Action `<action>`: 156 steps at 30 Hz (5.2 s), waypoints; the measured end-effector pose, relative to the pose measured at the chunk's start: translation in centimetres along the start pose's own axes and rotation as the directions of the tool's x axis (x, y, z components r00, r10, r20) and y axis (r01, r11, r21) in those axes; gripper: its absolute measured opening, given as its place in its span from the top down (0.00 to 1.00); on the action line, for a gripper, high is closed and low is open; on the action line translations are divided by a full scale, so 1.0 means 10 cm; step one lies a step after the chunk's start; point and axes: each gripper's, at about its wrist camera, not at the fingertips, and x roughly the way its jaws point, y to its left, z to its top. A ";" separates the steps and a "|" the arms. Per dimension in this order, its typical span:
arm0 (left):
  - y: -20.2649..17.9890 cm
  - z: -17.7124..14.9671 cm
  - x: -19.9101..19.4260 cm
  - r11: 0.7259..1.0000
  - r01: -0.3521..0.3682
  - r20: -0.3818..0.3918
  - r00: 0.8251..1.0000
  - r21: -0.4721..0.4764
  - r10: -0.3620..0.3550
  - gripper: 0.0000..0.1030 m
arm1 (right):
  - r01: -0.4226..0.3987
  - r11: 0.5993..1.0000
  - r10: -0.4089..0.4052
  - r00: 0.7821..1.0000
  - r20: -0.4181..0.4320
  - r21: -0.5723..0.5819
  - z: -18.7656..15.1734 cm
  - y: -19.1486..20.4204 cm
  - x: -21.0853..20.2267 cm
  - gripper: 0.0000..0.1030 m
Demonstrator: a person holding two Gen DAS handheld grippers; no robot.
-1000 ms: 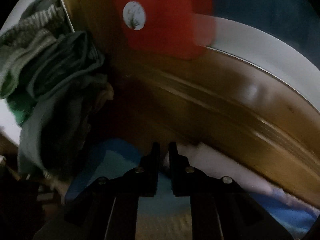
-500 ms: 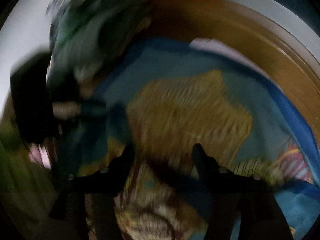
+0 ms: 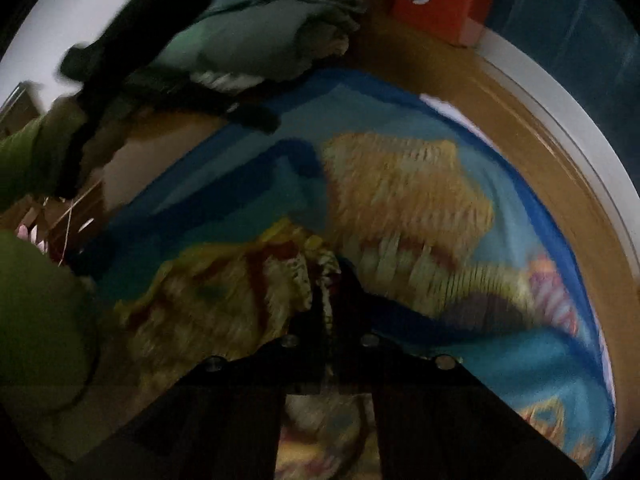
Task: Fold clothes
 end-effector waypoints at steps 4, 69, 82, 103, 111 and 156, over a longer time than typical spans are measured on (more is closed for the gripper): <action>-0.17 -0.08 0.06 0.998 0.052 -0.037 0.998 0.026 -0.051 0.74 | 0.037 0.999 -0.035 0.997 -0.072 0.024 -0.46 0.21 0.04 0.99; -2.00 -1.82 0.12 0.982 -0.048 -0.116 0.991 0.185 0.071 0.67 | 0.154 0.853 -0.248 0.961 0.127 0.499 -1.74 -0.74 -0.95 0.41; -1.75 -1.68 -0.01 0.985 -0.148 -0.034 0.988 0.087 0.151 0.57 | 0.077 0.950 -0.112 0.989 0.098 0.303 -1.97 -0.37 -0.27 0.41; -2.01 -1.54 0.14 0.982 -0.092 0.020 0.996 0.163 0.090 0.98 | 0.084 0.940 -0.137 0.981 0.138 0.331 -2.04 -0.34 -0.31 0.39; -1.94 -1.53 0.53 0.986 -0.065 -0.125 0.989 0.151 0.084 0.90 | 0.083 0.940 -0.134 0.982 0.135 0.330 -2.04 -0.35 -0.31 0.37; -1.86 -0.50 -0.46 0.922 -0.278 0.283 0.938 0.271 0.199 1.00 | 0.060 0.988 -0.044 0.993 0.114 -0.141 -0.55 -0.51 -0.12 0.34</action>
